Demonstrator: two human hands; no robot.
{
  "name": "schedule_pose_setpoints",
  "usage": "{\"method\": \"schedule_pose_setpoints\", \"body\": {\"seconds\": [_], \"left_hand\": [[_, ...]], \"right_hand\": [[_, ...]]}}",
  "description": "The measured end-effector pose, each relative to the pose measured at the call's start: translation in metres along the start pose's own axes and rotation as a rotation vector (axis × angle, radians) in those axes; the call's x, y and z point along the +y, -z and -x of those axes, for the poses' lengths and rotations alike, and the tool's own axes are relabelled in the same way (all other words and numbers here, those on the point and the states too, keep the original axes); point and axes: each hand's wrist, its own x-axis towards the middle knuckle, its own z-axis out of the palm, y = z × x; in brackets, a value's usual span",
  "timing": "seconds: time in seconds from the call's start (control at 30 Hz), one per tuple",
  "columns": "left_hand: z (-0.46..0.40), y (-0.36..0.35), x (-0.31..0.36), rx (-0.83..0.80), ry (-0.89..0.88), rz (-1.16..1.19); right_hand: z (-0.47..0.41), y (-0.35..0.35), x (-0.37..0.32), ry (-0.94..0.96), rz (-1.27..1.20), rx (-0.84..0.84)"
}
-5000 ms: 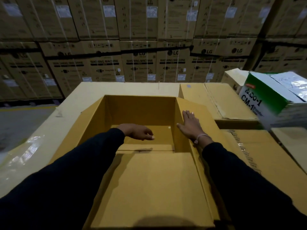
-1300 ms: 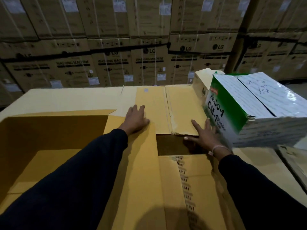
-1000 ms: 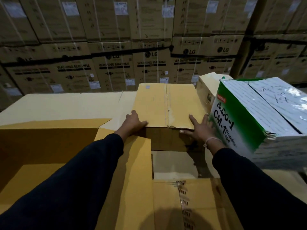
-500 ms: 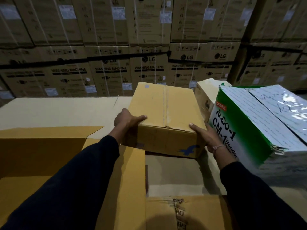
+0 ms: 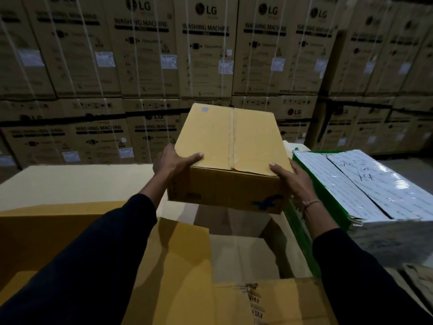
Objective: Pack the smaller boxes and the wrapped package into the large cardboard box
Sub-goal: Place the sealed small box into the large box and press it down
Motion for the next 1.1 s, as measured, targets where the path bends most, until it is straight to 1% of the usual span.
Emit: {"method": "schedule_pose_setpoints", "body": {"seconds": [0.17, 0.27, 0.37, 0.53, 0.7, 0.8, 0.9, 1.0, 1.1], "left_hand": [[0.036, 0.057, 0.01, 0.025, -0.048, 0.087], [0.07, 0.099, 0.008, 0.061, -0.065, 0.099], [0.105, 0.145, -0.005, 0.086, -0.065, 0.099], [0.166, 0.228, -0.044, 0.084, -0.058, 0.079], [0.226, 0.304, -0.085, 0.092, -0.027, 0.024], [0.259, 0.337, -0.107, 0.091, -0.011, -0.007], [0.287, 0.355, -0.124, 0.078, -0.012, -0.051], [0.305, 0.361, -0.143, 0.03, 0.06, -0.075], [0.313, 0.365, -0.153, -0.008, 0.104, -0.1]], "right_hand": [[0.049, 0.01, -0.054, 0.08, -0.006, 0.031], [0.091, 0.011, -0.082, 0.126, -0.005, 0.006], [0.142, 0.003, -0.106, 0.141, -0.035, -0.027], [0.241, -0.031, -0.141, 0.121, -0.078, -0.07], [0.332, -0.066, -0.155, 0.128, -0.051, -0.074], [0.369, -0.08, -0.15, 0.1, -0.022, -0.067], [0.405, -0.091, -0.143, 0.057, -0.016, -0.077], [0.44, -0.103, -0.139, 0.016, 0.014, -0.088], [0.449, -0.106, -0.136, -0.026, 0.024, -0.114]]}}
